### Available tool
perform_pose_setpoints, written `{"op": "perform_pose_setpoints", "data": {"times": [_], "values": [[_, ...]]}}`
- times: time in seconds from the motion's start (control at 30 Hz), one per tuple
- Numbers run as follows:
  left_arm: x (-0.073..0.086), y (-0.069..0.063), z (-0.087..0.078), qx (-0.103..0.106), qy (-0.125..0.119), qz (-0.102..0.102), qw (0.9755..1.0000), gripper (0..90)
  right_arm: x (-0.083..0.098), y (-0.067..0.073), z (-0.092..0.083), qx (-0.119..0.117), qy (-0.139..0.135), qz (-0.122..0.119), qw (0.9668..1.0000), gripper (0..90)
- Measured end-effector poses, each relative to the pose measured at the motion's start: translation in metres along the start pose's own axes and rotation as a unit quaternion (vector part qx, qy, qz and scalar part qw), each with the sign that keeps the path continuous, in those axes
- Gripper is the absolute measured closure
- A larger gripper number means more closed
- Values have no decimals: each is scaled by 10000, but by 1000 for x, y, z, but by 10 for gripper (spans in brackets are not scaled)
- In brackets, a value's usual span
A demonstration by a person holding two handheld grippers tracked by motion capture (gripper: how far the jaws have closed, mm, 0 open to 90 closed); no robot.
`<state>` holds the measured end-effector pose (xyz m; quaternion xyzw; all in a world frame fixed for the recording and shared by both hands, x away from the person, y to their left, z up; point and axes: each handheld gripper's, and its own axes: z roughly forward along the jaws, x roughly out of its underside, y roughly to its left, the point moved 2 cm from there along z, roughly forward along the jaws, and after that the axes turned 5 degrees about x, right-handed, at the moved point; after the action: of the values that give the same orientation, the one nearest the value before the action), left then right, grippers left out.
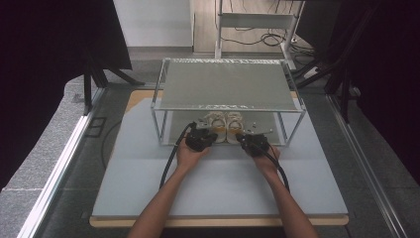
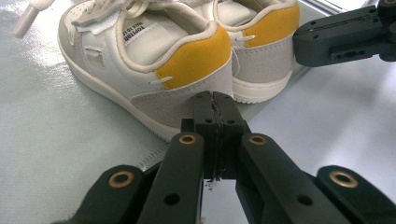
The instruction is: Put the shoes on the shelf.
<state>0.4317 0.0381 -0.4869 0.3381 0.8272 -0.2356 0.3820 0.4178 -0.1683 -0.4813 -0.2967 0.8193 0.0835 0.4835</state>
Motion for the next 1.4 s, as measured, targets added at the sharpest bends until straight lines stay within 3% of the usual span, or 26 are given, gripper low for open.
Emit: {"op": "perform_pose_setpoints", "data": {"times": [0.27, 0.47, 0.67, 0.8, 0.83, 0.87, 0.97, 1.13, 1.23, 1.4], "values": [[2, 0, 0, 17, -13, -13, 10000, 881, 3, -1, 7, 138, -51, 136, 9998, 892], [2, -1, 1, 45, -57, -42, 10000, 872, 3, 1, 8, 203, -72, 20, 9998, 889], [3, -5, 0, 68, -53, 35, 10000, 783, 3, 3, 6, 232, -73, -32, 9997, 852], [4, -8, -3, 65, -71, 116, 9999, 651, 3, 2, 1, 194, -158, -13, 9997, 785], [4, -9, -4, 66, -83, 87, 9999, 621, 3, 2, -1, 170, -182, -30, 9997, 771], [6, -12, -6, 40, -113, -139, 9998, 591, 3, 2, -2, 140, -206, -53, 9997, 756], [8, -11, -11, 45, -166, -131, 9998, 519, 3, 2, -10, 63, -324, -65, 9994, 703], [13, -14, -23, 130, -277, -205, 9993, 457, 9, 3, -22, -11, -404, -15, 9992, 560], [17, -18, -33, 202, -403, -236, 9987, 438, 14, 4, -31, 17, -437, 58, 9990, 513], [25, -22, -46, 270, -412, -198, 9986, 412, 21, 4, -45, -103, -454, 147, 9988, 474]]}}
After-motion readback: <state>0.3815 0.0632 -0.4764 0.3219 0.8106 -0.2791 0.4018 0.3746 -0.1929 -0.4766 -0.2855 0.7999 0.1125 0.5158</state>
